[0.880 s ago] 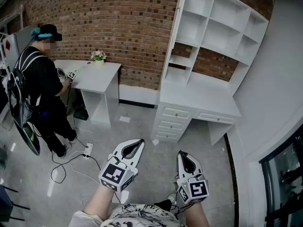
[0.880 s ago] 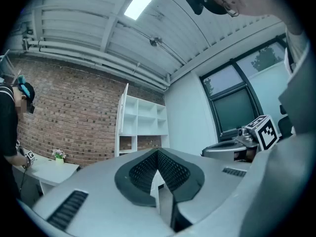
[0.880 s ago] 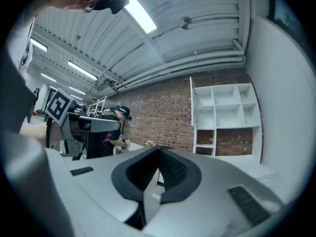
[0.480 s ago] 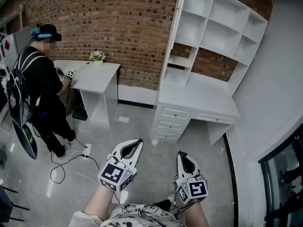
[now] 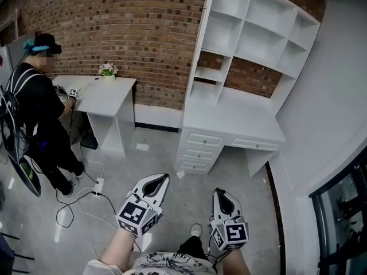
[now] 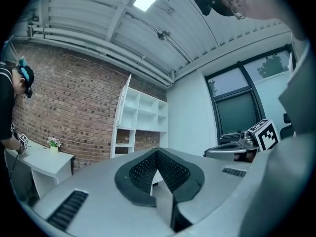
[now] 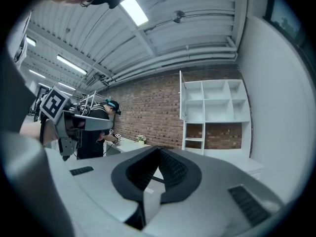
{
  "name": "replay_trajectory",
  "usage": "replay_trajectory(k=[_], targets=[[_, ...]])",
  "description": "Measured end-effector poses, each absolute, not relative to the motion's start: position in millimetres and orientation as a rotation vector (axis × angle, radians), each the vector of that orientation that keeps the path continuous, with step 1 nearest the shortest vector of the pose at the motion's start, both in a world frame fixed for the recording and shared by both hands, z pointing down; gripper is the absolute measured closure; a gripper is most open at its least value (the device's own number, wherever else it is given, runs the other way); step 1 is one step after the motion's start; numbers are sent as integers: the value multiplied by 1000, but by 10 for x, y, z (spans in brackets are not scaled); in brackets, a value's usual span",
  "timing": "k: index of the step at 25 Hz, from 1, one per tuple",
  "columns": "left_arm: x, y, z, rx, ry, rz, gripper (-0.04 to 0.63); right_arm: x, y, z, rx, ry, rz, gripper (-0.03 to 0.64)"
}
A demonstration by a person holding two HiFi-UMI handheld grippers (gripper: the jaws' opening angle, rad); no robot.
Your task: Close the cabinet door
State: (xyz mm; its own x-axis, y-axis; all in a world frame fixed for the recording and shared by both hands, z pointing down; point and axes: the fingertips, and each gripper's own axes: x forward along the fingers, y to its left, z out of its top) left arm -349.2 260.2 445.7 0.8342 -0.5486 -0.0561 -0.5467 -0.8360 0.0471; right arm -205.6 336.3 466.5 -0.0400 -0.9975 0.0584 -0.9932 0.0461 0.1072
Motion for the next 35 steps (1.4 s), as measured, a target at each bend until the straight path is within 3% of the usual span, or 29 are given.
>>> replay_trajectory(k=[22,35], targets=[[-1177,771,4257,2851,-1146,-147,583,508,1255,4414,1928,-2380,-75,609],[-776,-172,4277,2792,-1201,-182,583,926,211,4420,1812,-2481,-74,609]])
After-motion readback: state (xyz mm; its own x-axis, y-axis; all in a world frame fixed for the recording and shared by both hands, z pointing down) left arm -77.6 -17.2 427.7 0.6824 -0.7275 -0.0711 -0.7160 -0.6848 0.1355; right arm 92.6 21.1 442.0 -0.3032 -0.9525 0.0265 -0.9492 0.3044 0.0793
